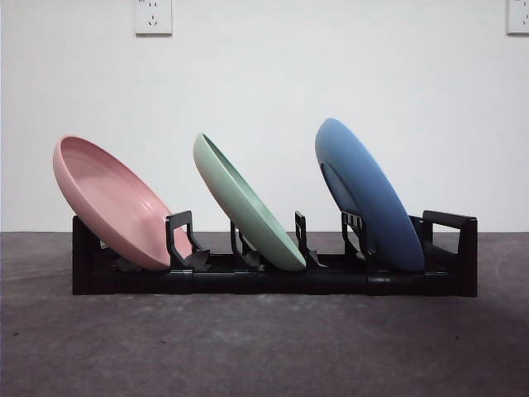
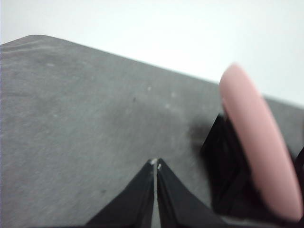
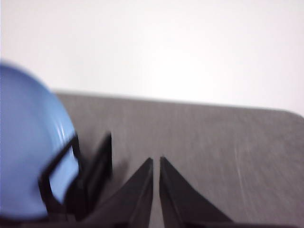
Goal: Place the plate
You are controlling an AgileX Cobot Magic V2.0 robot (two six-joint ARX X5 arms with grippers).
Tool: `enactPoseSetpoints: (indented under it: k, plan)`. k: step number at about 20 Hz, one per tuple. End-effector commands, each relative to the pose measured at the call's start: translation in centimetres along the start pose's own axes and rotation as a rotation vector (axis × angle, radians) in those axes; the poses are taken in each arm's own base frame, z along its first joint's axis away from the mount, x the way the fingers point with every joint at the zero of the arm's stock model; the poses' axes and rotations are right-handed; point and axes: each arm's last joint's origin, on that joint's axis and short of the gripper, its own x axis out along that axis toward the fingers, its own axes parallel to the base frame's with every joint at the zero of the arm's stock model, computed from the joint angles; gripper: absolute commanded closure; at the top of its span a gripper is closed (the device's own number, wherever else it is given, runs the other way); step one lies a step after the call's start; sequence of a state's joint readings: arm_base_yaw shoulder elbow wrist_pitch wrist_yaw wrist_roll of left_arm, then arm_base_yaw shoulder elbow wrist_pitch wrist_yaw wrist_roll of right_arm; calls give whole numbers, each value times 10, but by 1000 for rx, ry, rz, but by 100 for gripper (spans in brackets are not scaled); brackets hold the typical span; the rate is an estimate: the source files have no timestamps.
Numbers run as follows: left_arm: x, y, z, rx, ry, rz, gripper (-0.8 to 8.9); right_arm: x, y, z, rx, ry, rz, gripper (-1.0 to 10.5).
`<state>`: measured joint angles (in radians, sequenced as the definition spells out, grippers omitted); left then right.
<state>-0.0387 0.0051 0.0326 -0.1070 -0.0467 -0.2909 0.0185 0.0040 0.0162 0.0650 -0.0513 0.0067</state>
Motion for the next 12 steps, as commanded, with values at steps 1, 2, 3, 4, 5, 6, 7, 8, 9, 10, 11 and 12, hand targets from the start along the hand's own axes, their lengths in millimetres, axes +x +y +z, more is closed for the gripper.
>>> enactPoseSetpoints:
  k: [1,2,3,4,5,6,7,8,9,10,11,12]
  plan:
    - [1,-1,1,-105,-49,-20,806,0,0,7,156,-79,1,930]
    - [1,-1,4,-120,-70,-29,806,0,0,9,185,-101,3,930]
    - [0,-2,7,-133,-94,-38,806,-1,0,11,211,-123,8,930]
    - [0,-3,10,-141,-120,-48,806,-1,0,13,234,-139,11,930]
    - [-1,-4,13,-150,-144,-57,806,-1,0,14,262,-155,15,930]
    - [-1,-5,16,-161,-173,-70,807,-1,0,16,291,-171,19,930]
    - [-2,-6,19,-172,-201,-81,807,-2,0,18,331,-189,25,930]
    - [-3,-7,22,-186,-219,-90,806,-2,0,20,357,-198,29,931]
    - [-4,-7,25,-213,-227,-97,806,-2,0,22,379,-202,27,931]
    - [-5,-8,29,-238,-230,-102,806,-3,-1,23,396,-202,12,932]
    - [-7,-10,32,-264,-225,-104,805,-3,-1,25,410,-199,3,932]
    - [-9,-11,38,-294,-215,-105,805,-3,-1,27,424,-190,-1,932]
